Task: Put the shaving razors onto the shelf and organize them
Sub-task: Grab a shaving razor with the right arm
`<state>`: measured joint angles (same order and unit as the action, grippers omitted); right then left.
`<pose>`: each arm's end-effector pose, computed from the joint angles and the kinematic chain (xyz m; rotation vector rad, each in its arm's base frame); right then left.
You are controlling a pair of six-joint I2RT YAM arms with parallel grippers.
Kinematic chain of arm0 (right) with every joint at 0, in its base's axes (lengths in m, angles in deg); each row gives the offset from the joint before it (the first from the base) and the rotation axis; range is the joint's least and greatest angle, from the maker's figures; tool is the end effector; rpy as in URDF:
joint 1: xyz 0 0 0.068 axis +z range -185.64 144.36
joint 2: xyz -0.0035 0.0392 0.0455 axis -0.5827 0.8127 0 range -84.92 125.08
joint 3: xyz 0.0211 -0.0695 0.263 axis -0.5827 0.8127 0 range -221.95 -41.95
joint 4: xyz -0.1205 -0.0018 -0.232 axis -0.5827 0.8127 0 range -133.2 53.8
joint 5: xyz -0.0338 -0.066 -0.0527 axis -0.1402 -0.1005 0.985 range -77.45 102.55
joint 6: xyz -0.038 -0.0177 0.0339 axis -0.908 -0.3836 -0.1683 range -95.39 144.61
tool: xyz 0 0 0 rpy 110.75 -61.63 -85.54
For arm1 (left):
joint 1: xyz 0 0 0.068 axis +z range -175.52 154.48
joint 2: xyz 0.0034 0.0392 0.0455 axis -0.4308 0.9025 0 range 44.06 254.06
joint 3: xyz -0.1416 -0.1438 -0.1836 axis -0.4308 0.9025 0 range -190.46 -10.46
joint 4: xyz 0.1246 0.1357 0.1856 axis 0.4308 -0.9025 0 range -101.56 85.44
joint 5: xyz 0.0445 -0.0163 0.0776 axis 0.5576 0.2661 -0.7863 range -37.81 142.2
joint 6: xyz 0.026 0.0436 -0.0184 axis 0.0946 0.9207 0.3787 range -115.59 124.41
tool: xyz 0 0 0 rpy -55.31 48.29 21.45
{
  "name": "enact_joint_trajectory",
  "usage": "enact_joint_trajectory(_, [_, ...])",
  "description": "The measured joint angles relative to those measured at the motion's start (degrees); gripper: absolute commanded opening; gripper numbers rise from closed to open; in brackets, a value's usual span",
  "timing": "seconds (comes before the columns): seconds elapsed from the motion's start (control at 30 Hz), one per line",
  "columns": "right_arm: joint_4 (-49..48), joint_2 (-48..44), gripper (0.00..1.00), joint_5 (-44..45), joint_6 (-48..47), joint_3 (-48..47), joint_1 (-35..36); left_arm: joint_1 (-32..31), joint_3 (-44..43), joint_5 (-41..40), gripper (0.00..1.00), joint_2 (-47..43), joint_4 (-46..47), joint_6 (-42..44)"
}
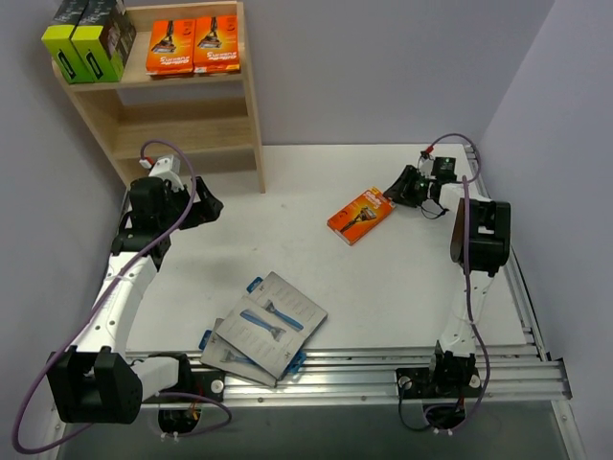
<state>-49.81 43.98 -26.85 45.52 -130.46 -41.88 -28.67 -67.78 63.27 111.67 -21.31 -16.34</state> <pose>0.4952 -0.0315 0.1495 0.1023 2.1343 0.8885 0.2675 -0.0216 0.3233 -0.1942 2.0550 -0.4568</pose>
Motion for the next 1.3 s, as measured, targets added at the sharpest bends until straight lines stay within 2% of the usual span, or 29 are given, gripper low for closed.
enact_joint_trajectory(0.23, [-5.22,-0.92,0.34,-3.61,-0.22,4.22,0.39,0.0,0.0,0.44,0.94,0.07,0.35,-0.04])
enact_joint_trajectory(0.27, [-5.53,-1.18,0.31,-3.85,-0.17,4.87,0.46,0.0,0.0,0.55,0.94,0.11,0.39,-0.07])
enact_joint_trajectory(0.4, [-6.03,-1.73,0.09,-4.61,-0.13,6.86,1.05,0.0,0.0,0.9,0.94,0.46,0.52,-0.11])
enact_joint_trajectory(0.6, [-5.46,-3.02,0.0,-6.05,0.24,8.22,2.49,0.0,0.11,1.22,0.94,0.63,0.7,-0.5])
enact_joint_trajectory(0.8, [-3.04,-7.56,0.0,-5.07,0.24,8.31,5.22,-0.09,0.17,1.44,0.94,0.72,0.94,-0.83])
enact_joint_trajectory(0.9, [-2.01,-10.71,0.0,-5.16,0.15,8.2,7.65,-0.35,0.42,2.36,0.99,0.7,1.42,-0.72])
enact_joint_trajectory(1.0, [-0.22,-13.92,0.0,-7.26,-0.33,6.75,10.75,-1.49,0.68,5.11,1.0,0.39,2.84,-0.22])
enact_joint_trajectory(1.07, [1.95,-15.74,0.0,-8.59,-1.7,4.96,12.9,-2.86,0.74,7.23,1.0,-0.15,3.98,0.55])
enact_joint_trajectory(1.13, [4.68,-17.51,0.0,-9.6,-3.54,2.86,15.19,-4.76,0.74,8.85,0.93,-1.14,4.85,1.62])
enact_joint_trajectory(1.3, [12.59,-21.68,0.0,-11.1,-8.87,-2.29,20.92,-10.64,0.72,15.3,0.92,-5.03,7.63,5.53])
